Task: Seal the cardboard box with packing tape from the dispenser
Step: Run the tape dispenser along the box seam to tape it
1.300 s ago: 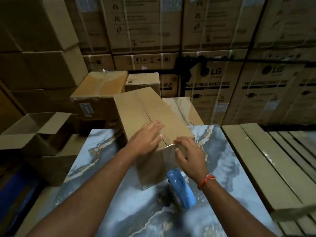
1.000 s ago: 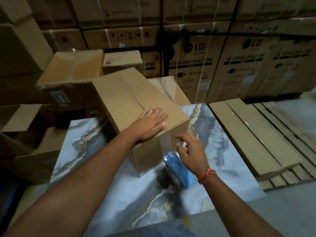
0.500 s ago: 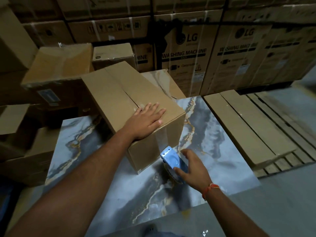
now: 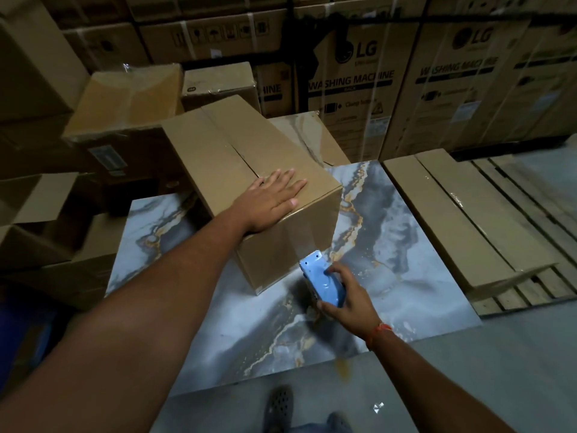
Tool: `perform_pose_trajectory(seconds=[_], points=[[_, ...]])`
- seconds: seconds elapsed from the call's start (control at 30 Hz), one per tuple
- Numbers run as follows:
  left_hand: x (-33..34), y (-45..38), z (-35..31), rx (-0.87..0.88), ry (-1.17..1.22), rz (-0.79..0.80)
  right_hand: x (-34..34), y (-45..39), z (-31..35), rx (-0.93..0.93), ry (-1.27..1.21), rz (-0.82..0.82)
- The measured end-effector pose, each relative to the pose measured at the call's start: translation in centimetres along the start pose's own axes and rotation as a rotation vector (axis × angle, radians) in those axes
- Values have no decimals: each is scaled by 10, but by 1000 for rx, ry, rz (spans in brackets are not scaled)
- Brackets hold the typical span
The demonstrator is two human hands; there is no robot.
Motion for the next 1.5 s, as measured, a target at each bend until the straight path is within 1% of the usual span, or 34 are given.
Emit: perform_pose_trajectory(seconds=[0.13, 0.3, 0.43, 0.93, 1.13, 1.27, 1.5], points=[[2, -1, 2, 9, 4, 6, 1, 16, 0, 35, -223, 17], [3, -2, 3, 9, 16, -1, 2, 34, 4, 95, -446, 90], [1, -1, 1, 5, 25, -1, 3, 40, 5, 158, -563, 58], [0, 0, 1, 10, 32, 2, -8, 32, 8, 185, -452, -59], [1, -1, 2, 9, 28, -1, -15, 50, 9, 127, -427, -22], [3, -2, 4, 15, 35, -5, -17, 49, 8, 148, -445, 1], [4, -2, 4, 9, 35, -5, -11, 30, 7, 228, -443, -22]])
Point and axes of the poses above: each hand's wrist, its own y-axis away from the middle knuckle, its own x-axis out of the palm, z = x × y, the point moved 6 cm from there along -y, towards the middle knuckle, and after that the axes turned 1 degree about z, right-handed, at the moved point
